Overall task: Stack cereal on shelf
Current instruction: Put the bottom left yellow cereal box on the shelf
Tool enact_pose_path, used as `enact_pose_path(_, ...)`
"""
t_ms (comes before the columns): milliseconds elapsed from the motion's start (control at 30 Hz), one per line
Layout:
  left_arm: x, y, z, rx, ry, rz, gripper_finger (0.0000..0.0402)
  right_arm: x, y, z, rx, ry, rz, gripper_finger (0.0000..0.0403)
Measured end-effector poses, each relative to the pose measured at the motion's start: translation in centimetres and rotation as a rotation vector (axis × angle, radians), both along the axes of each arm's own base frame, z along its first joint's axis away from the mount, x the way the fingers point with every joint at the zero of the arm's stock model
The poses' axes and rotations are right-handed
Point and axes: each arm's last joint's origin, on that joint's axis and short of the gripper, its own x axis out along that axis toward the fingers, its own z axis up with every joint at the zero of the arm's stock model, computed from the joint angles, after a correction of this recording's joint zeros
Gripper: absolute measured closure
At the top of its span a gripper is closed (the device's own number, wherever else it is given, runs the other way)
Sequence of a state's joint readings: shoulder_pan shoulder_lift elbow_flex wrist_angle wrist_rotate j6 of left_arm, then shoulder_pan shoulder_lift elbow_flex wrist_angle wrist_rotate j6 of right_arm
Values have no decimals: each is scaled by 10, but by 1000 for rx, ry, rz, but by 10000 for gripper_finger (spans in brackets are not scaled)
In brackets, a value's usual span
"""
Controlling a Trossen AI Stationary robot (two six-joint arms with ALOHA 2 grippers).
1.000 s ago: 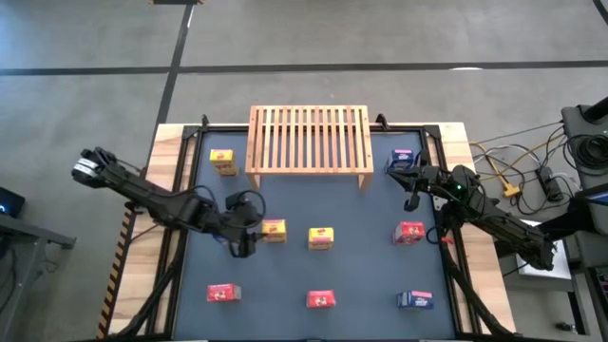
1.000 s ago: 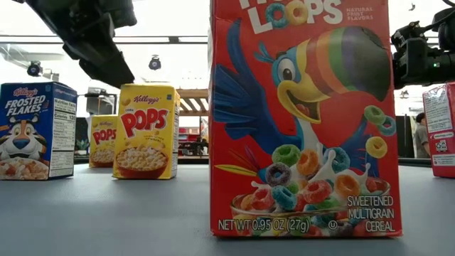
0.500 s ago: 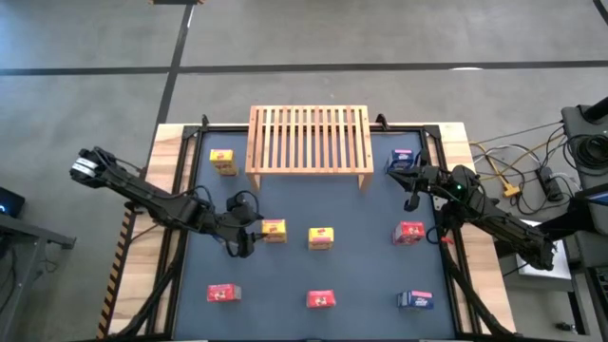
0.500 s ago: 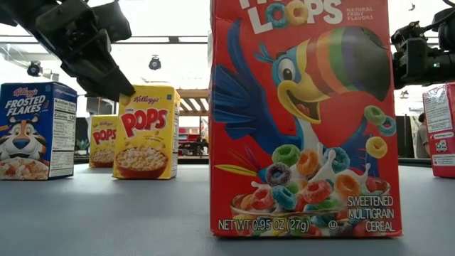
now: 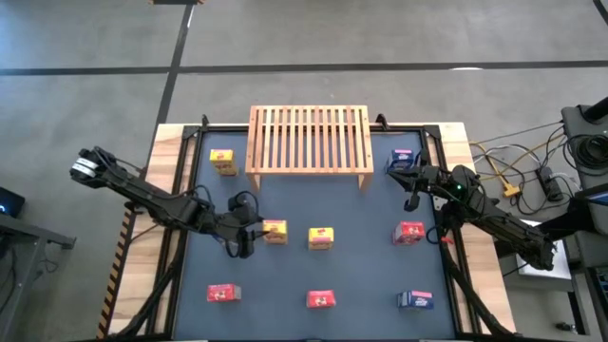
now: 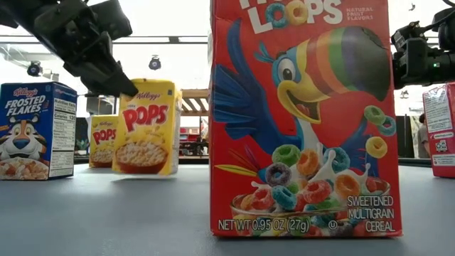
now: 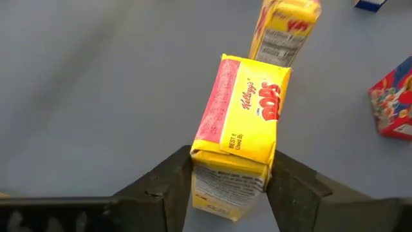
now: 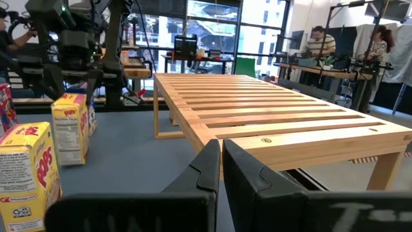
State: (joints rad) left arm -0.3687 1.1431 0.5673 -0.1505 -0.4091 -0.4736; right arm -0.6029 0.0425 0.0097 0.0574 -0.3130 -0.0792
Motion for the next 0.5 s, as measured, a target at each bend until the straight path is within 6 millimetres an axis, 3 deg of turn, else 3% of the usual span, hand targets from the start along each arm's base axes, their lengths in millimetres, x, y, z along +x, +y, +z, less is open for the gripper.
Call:
enact_pose_path(267,9,-4,35,72,3,-59,245,0,0,0,0,0,0,394)
enact_pose_path(500,8,1,89,213,33,-53,242,0,0,0,0,0,0,394)
